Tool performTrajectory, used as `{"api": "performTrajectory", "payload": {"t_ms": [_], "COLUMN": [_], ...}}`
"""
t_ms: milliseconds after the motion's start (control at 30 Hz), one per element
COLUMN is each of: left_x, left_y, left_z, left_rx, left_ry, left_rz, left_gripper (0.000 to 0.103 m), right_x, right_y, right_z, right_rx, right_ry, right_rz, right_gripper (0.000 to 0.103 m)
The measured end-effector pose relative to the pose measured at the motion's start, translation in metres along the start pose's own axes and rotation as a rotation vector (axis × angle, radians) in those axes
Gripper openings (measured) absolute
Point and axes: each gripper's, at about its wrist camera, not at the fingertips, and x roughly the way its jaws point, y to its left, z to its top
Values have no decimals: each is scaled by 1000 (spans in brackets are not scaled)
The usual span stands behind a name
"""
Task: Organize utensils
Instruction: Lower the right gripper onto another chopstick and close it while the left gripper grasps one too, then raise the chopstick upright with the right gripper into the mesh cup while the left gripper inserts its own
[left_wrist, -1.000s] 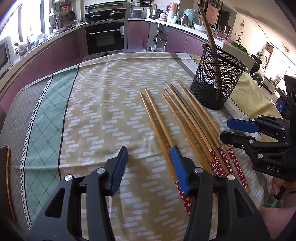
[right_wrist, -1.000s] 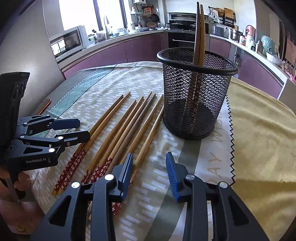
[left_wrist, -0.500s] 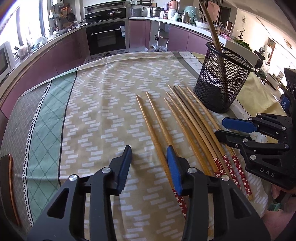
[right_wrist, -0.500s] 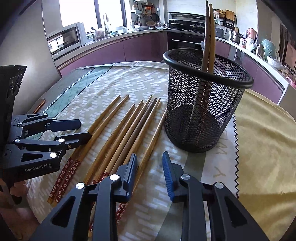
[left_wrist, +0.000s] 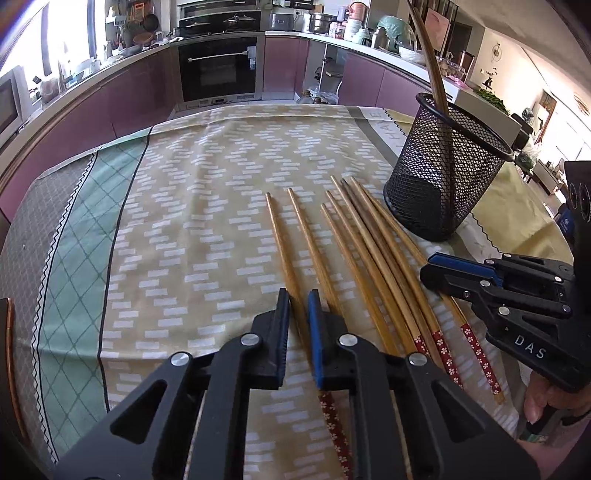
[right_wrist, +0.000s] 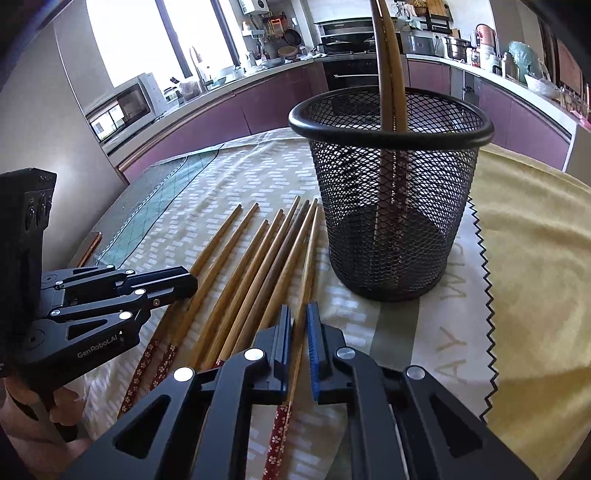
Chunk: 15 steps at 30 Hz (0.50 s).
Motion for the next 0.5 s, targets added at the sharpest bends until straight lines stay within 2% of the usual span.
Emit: {"api": "performTrajectory", "payload": {"t_ms": [300, 500], "left_x": [-11, -29], "left_y": [6, 11], "left_z": [-4, -4], "left_rx": [-38, -44], "left_ry": [-20, -50], "left_rz": [-17, -58], "left_gripper": [8, 8], "right_x": [-10, -23], "right_y": [-4, -2], "right_z": [-4, -4], "right_rx": [12, 4], "right_ry": [-7, -33], "right_rz": [33, 67], "right_gripper": [6, 6]}}
